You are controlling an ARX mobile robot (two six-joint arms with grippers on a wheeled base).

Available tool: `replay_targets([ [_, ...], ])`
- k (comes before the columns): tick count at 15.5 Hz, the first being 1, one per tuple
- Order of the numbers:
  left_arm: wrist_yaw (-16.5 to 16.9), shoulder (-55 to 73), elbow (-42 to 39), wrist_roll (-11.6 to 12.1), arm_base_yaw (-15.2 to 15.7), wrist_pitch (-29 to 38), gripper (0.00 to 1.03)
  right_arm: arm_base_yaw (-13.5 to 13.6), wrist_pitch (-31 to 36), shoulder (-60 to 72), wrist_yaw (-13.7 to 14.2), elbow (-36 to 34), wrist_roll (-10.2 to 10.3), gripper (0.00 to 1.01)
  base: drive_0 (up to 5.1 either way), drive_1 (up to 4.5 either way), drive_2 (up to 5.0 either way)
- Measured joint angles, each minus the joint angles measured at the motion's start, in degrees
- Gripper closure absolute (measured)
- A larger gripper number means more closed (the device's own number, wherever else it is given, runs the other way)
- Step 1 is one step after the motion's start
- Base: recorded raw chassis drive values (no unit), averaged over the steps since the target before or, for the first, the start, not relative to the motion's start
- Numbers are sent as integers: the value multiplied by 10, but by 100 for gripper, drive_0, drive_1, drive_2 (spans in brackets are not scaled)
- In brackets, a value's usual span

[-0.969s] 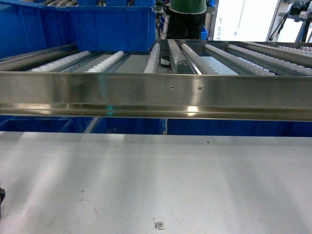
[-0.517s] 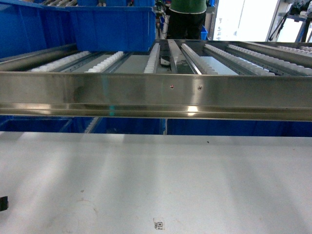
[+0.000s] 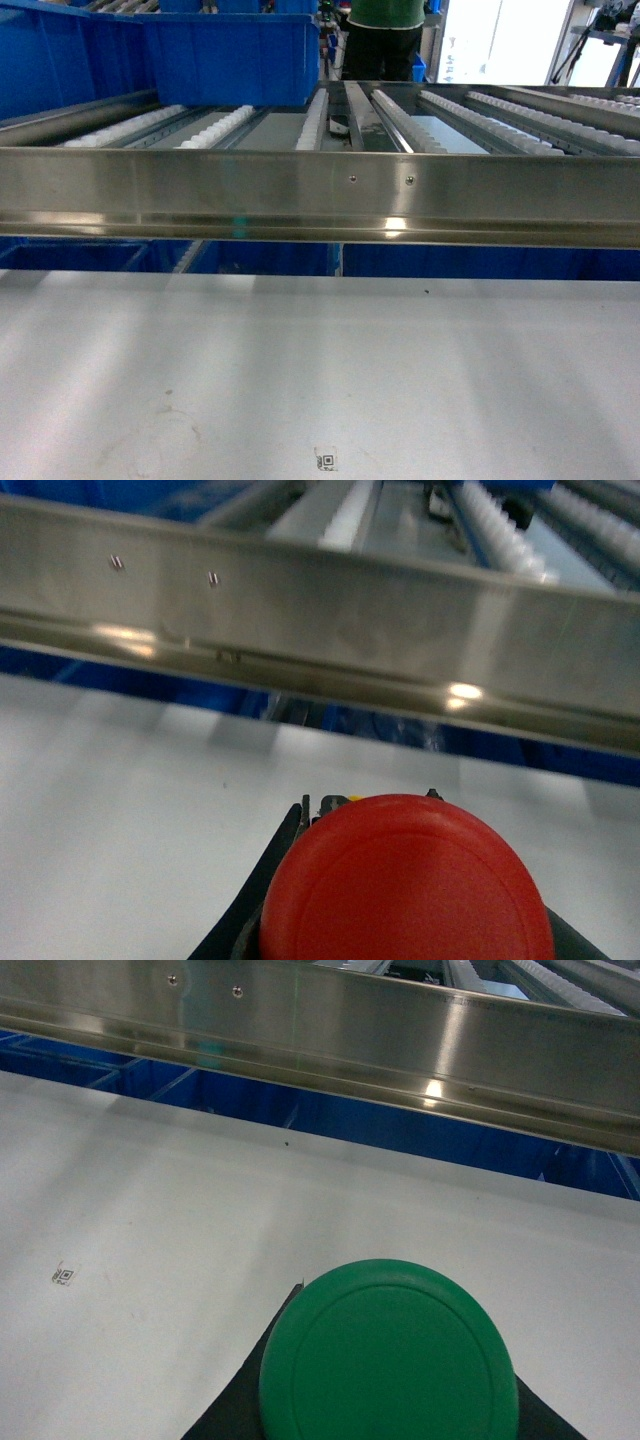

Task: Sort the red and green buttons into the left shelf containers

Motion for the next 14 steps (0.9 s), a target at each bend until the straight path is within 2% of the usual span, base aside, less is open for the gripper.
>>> replay_targets([
  [1,2,-40,-7,0,0,7,76,0,0,0,0,0,0,75,0,0,0],
  [2,15,-144,-9,-10,6,-16,76,0,0,0,0,0,0,75,0,0,0],
  [3,11,-239,-11,-20,-1,-54,76,0,0,0,0,0,0,75,0,0,0],
  [4,4,-287,-16,-20,-12,-86,76,0,0,0,0,0,0,75,0,0,0],
  [6,-21,-392,-32,-15,-54,-172,76,0,0,0,0,0,0,75,0,0,0],
  [7,-24,-422,-35,-9,-73,-175,76,0,0,0,0,0,0,75,0,0,0],
  [11,-26,-418,-34,-3,-72,-177,76,0,0,0,2,0,0,75,0,0,0],
  [14,-27,-420,-34,-2,-71,-175,76,0,0,0,2,0,0,75,-488,253,253],
])
